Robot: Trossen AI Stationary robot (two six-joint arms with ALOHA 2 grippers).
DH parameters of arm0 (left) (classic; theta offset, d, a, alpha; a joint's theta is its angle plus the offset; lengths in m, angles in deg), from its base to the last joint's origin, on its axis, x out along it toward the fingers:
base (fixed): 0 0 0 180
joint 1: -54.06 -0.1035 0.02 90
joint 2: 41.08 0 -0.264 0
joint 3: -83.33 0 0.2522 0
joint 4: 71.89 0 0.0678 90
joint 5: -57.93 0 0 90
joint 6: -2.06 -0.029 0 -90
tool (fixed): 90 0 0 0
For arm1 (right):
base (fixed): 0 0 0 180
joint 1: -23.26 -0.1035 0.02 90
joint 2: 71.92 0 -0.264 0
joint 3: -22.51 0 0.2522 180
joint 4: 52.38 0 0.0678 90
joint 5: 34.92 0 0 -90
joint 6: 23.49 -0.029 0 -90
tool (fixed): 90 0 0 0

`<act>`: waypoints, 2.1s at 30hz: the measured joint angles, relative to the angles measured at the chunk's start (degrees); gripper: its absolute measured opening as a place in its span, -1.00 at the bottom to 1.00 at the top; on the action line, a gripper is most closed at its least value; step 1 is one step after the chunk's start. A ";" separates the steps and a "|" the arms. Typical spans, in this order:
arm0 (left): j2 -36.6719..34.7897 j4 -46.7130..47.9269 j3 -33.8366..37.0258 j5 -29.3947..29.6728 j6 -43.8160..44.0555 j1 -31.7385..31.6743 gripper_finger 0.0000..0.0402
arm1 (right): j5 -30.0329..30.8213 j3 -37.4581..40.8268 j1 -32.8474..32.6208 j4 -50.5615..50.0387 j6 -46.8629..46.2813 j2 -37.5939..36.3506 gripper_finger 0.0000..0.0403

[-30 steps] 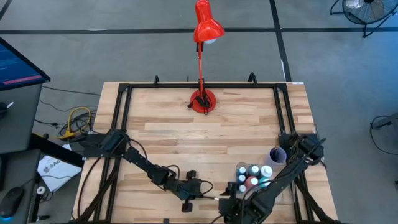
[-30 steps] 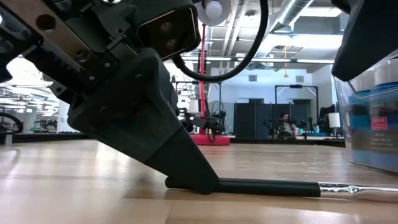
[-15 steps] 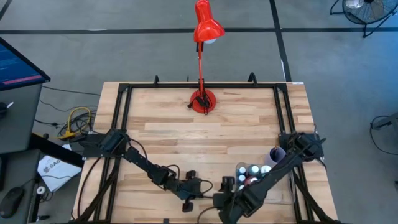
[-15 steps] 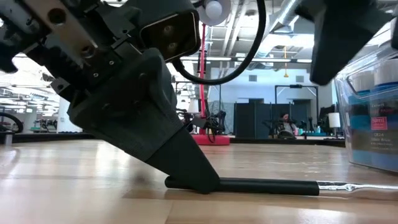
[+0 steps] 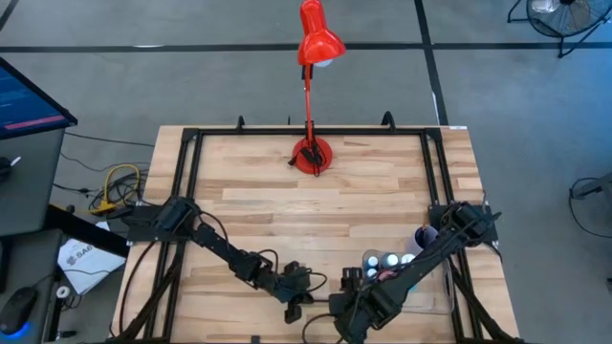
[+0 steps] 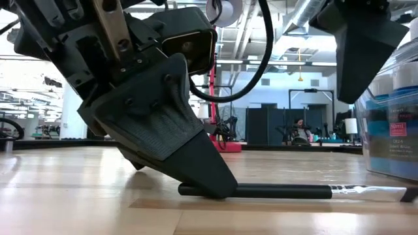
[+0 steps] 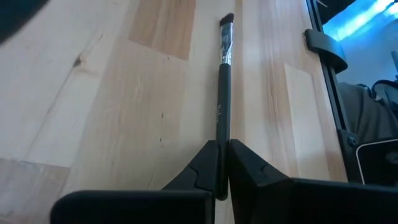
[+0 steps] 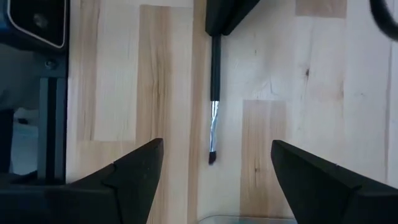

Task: Pick & Place Paint Supplies
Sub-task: Put the black silver paint brush into the purple cup

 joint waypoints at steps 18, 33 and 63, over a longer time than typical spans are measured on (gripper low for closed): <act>-0.48 -5.11 3.55 0.52 -1.06 -0.09 -0.99 | -6.73 -1.08 2.06 -1.11 1.47 8.43 0.44; -0.37 -6.84 4.04 -0.86 -1.64 0.37 -0.99 | -7.60 -0.93 3.58 -0.02 3.76 8.72 -0.34; -7.17 11.82 4.05 0.00 3.04 1.63 -0.36 | -5.22 -18.75 7.03 -31.23 -0.24 8.37 -1.00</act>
